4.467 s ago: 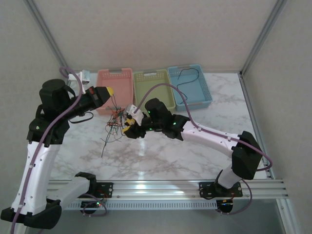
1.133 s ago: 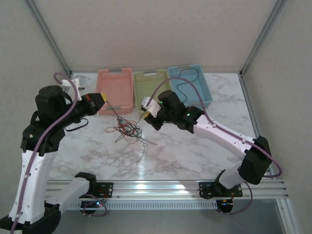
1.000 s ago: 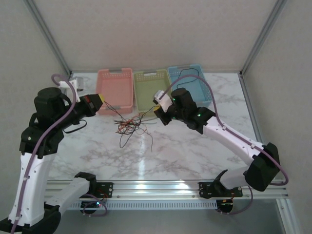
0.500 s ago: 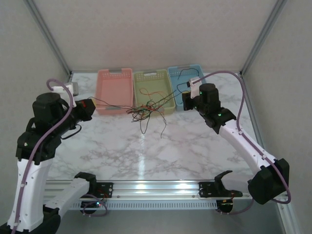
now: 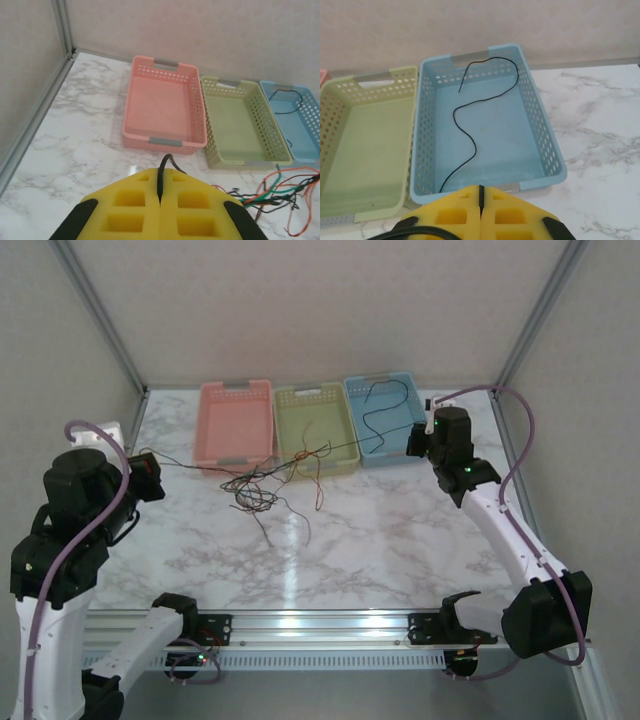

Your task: Untangle the cables

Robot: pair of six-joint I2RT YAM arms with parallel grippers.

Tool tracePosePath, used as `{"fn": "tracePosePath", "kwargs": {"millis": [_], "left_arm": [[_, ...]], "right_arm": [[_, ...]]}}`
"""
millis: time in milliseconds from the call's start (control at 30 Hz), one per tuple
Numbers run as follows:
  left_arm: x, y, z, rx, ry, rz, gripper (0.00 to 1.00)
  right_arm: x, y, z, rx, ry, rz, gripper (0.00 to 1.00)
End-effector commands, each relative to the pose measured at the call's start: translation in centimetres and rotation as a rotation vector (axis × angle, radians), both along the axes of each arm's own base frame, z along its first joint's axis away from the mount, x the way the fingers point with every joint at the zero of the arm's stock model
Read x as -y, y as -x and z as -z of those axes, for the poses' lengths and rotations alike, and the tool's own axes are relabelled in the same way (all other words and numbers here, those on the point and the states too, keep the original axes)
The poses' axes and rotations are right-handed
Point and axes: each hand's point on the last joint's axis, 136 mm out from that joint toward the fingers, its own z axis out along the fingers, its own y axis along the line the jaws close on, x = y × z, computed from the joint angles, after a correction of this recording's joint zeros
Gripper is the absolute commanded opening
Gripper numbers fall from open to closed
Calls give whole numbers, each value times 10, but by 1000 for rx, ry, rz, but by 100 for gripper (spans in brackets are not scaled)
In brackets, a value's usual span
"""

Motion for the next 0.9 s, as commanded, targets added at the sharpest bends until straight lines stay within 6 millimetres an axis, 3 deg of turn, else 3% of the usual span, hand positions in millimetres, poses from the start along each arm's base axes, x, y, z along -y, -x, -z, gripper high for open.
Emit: {"fn": "tracePosePath", "kwargs": {"millis": [0,233,600,733,867], "left_arm": [[-19,5,-2,-9,-90,-73,0],[-53,18,-12,5,-238,-217,0],[-88,36,-29,34,-365,-391,0],[-87,35,-31,44,-362,-385,0],[-83,29,-26,28,-357,-367,0]], "right_arm": [[21,-2,13,-50,39,103,0],[62,-3,23,-83,59,254,0],[115,2,40,-144,126,456,0],[129,4,44,-149,122,506,0],[131,4,46,-151,131,514,0]]}}
